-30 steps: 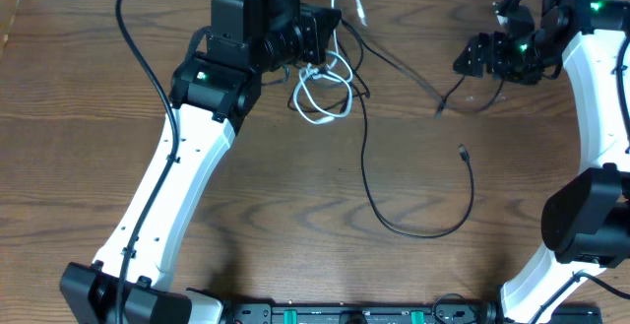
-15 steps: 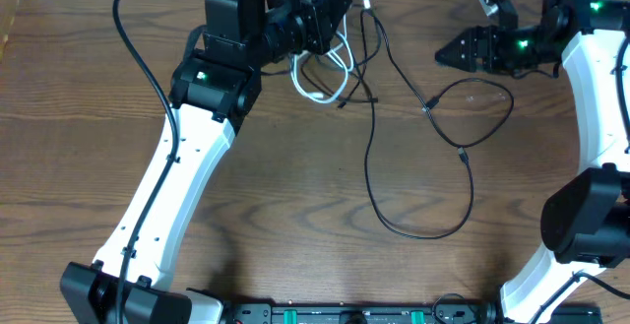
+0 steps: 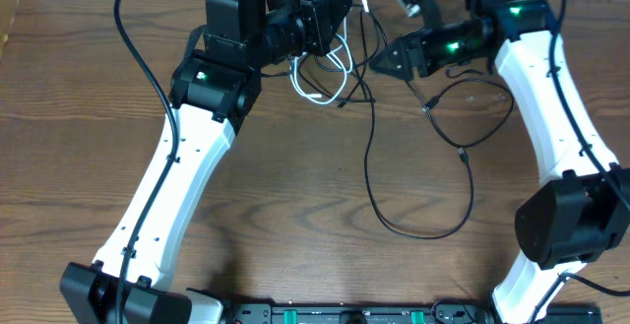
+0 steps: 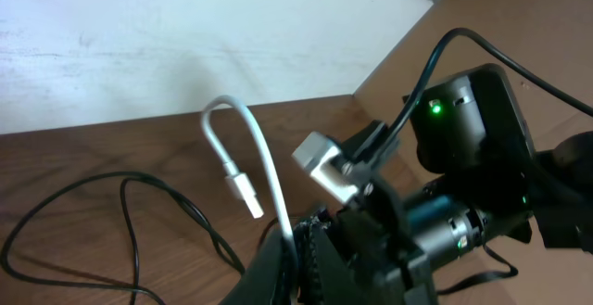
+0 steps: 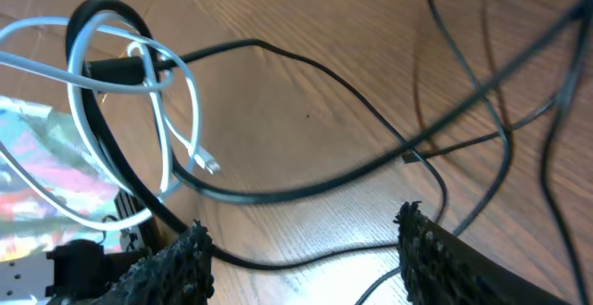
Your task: Untangle cables
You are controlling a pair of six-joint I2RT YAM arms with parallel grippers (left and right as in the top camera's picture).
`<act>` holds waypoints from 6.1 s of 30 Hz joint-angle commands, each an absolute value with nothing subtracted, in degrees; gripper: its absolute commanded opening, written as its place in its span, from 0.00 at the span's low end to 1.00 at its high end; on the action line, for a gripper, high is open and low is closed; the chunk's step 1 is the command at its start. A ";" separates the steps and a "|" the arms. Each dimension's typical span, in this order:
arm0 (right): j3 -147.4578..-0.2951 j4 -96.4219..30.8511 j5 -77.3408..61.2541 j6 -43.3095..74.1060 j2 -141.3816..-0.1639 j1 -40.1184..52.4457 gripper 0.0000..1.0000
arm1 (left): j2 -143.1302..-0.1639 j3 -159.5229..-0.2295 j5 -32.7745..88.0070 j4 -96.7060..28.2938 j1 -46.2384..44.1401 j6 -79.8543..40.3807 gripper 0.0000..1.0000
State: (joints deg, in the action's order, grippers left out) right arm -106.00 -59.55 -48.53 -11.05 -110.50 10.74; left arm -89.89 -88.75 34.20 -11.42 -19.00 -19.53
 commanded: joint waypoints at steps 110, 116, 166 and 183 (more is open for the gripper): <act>-106.80 -71.37 -38.06 -6.52 -91.35 -14.66 0.08 | -90.26 -89.19 -1.93 -34.65 -8.49 -14.20 0.08; -106.80 -71.13 -38.04 -7.35 -93.30 -11.62 0.29 | -91.85 -89.12 -2.50 -42.46 -8.34 -16.69 0.24; -106.80 -71.24 -37.67 -7.77 -93.34 -5.34 0.53 | -110.41 -91.11 8.51 -39.27 -5.82 -7.51 0.07; -106.80 -60.14 -39.44 0.21 -96.90 8.51 0.49 | -88.05 -91.68 32.51 -36.84 -7.16 -18.11 0.08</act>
State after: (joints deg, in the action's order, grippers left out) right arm -106.13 -61.23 -37.45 -2.44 -95.92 6.20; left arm -86.37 -91.96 27.24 -36.40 -6.61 -16.75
